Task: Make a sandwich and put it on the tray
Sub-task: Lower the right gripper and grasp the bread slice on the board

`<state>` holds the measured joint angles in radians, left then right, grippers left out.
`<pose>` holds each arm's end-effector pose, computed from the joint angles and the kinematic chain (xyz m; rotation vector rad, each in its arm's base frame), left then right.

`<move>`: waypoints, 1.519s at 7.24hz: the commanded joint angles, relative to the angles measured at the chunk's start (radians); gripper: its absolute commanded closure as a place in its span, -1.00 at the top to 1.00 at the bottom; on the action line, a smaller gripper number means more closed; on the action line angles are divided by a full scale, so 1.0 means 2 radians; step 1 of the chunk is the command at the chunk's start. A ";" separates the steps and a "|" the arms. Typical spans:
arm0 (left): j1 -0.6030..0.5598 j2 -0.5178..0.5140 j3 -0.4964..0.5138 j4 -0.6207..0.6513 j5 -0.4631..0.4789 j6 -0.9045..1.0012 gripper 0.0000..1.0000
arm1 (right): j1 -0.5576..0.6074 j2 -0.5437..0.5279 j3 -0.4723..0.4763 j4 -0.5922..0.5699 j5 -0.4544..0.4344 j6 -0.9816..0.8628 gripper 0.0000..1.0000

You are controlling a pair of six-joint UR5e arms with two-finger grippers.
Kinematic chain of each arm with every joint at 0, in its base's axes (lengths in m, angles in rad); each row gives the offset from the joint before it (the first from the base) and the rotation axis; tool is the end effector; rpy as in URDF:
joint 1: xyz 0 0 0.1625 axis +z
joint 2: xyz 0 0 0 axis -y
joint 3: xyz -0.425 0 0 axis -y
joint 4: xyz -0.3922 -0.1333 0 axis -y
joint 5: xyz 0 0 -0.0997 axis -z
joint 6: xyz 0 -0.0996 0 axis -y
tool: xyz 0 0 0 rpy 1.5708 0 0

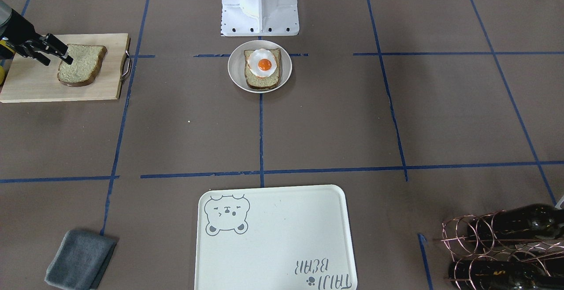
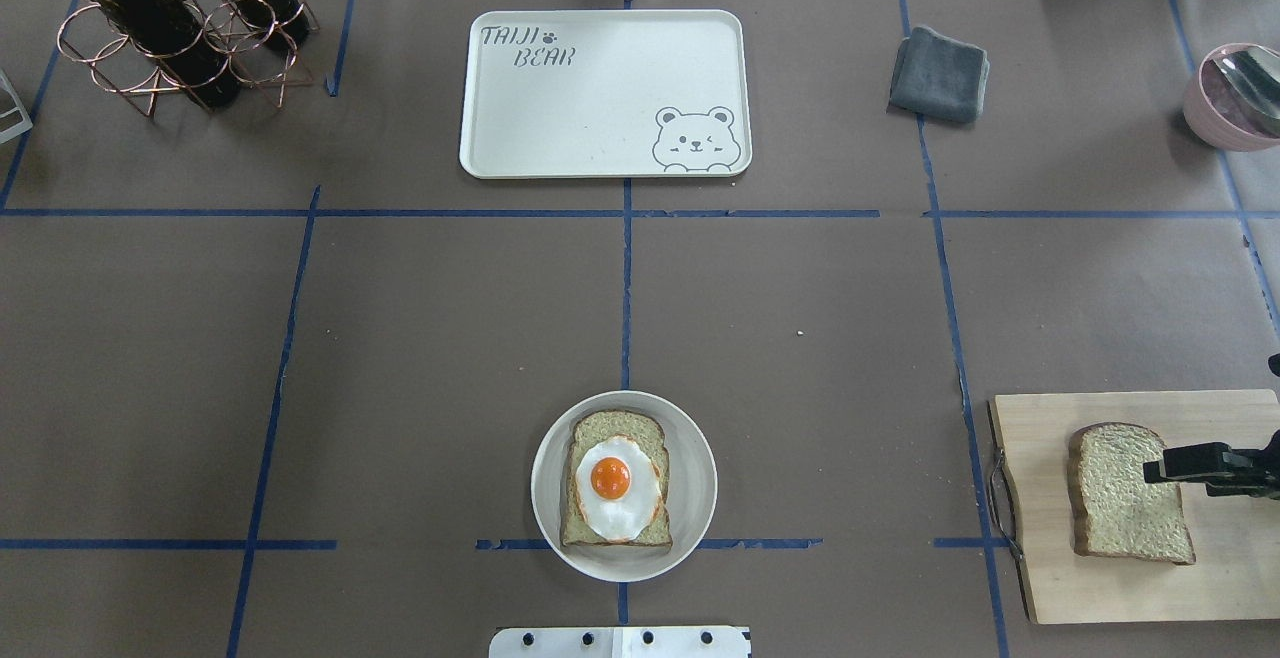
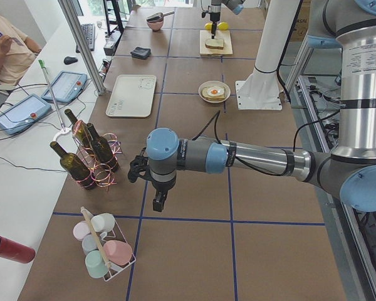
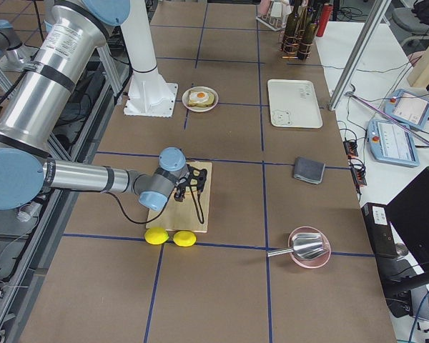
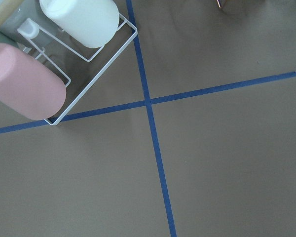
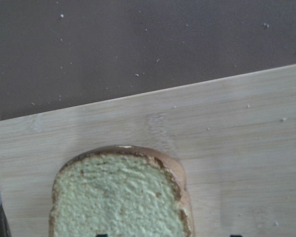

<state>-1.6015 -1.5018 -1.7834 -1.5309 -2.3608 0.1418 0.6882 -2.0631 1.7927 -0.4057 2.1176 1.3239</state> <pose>-0.0768 -0.4631 0.5898 0.1660 0.7786 0.1461 -0.1844 -0.2572 0.6173 -0.0618 -1.0061 0.1589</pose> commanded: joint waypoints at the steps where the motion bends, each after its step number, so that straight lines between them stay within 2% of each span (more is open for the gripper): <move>1: 0.000 0.000 0.002 0.000 0.000 0.000 1.00 | -0.010 0.000 -0.003 0.000 0.000 0.003 0.54; 5: 0.000 0.000 0.002 0.000 0.000 0.000 1.00 | -0.012 0.000 -0.010 0.000 0.000 0.003 0.14; 7: 0.000 0.000 0.000 0.000 0.000 0.000 1.00 | -0.013 0.000 -0.010 0.000 0.001 0.003 -0.31; 8: 0.000 0.000 0.000 0.000 0.000 0.000 1.00 | -0.012 0.000 -0.010 0.000 0.002 0.004 -0.63; 9: -0.001 0.000 -0.001 0.000 0.000 0.000 1.00 | -0.012 0.000 -0.009 0.000 0.002 0.004 -0.83; 10: -0.001 0.000 -0.003 0.000 0.000 0.000 1.00 | -0.012 -0.001 -0.009 0.000 0.003 0.003 -1.00; 11: -0.001 0.000 -0.003 0.000 0.000 0.000 1.00 | -0.012 -0.001 -0.009 0.000 0.004 0.003 -1.00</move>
<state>-1.6028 -1.5018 -1.7873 -1.5309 -2.3608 0.1425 0.6641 -2.0642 1.7746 -0.4051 2.1231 1.3305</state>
